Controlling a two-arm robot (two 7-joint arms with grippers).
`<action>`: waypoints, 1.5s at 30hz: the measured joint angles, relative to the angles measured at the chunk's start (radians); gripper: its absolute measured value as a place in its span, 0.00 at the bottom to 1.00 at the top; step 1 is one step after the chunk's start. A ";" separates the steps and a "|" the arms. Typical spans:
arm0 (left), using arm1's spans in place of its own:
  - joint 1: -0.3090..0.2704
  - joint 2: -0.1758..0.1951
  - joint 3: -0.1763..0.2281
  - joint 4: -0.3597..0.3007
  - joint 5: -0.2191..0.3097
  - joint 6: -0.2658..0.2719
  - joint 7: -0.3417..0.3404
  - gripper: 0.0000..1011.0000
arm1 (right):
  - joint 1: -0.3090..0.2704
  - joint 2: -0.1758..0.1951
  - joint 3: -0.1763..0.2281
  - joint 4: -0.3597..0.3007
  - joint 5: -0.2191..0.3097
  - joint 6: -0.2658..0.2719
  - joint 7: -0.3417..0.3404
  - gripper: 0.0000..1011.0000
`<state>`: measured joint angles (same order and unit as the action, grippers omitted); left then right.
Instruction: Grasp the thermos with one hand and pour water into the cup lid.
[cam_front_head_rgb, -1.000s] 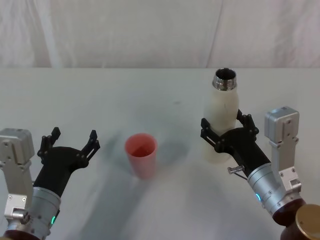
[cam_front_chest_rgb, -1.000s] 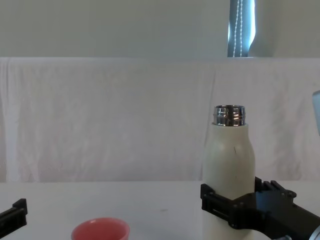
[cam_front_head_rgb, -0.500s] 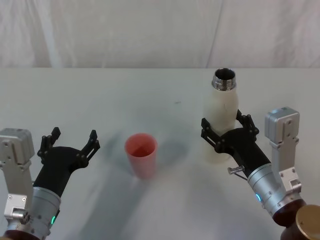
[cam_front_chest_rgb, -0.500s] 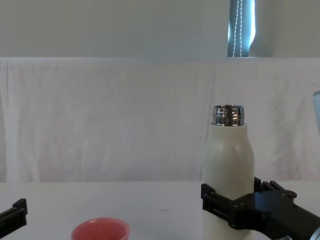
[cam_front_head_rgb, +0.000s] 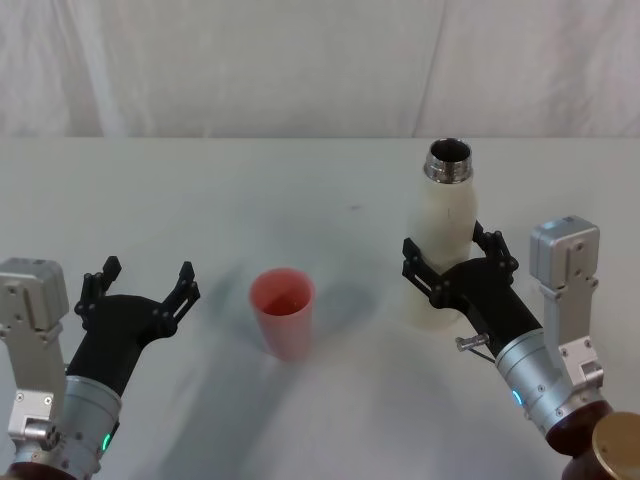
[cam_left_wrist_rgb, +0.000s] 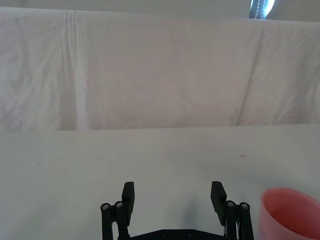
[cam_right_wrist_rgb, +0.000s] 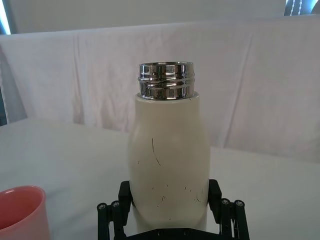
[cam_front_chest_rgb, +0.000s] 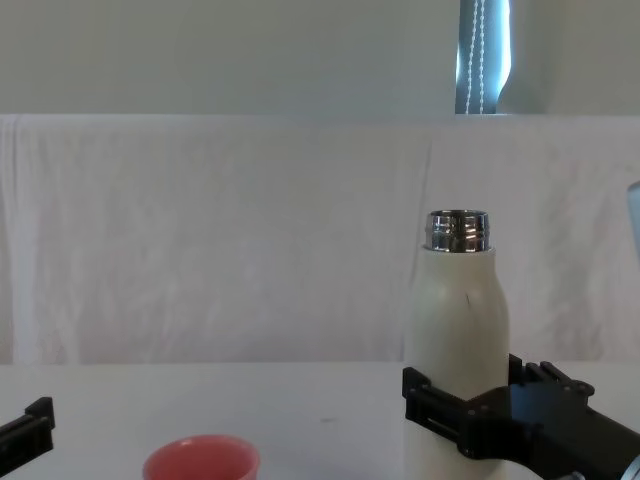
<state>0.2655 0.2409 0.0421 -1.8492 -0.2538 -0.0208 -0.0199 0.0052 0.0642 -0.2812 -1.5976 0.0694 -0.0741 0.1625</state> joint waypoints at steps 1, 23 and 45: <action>0.000 0.000 0.000 0.000 0.000 0.000 0.000 0.99 | 0.000 0.001 0.000 -0.001 0.000 -0.006 0.000 0.94; 0.000 0.000 0.000 0.000 0.000 0.000 0.000 0.99 | 0.033 0.041 -0.015 -0.022 0.004 -0.106 0.052 0.94; 0.000 0.000 0.000 0.000 0.000 0.000 0.000 0.99 | 0.112 0.117 -0.063 -0.026 -0.257 -0.125 -0.008 0.94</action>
<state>0.2655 0.2409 0.0421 -1.8492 -0.2538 -0.0207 -0.0199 0.1176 0.1811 -0.3441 -1.6232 -0.1877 -0.1995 0.1549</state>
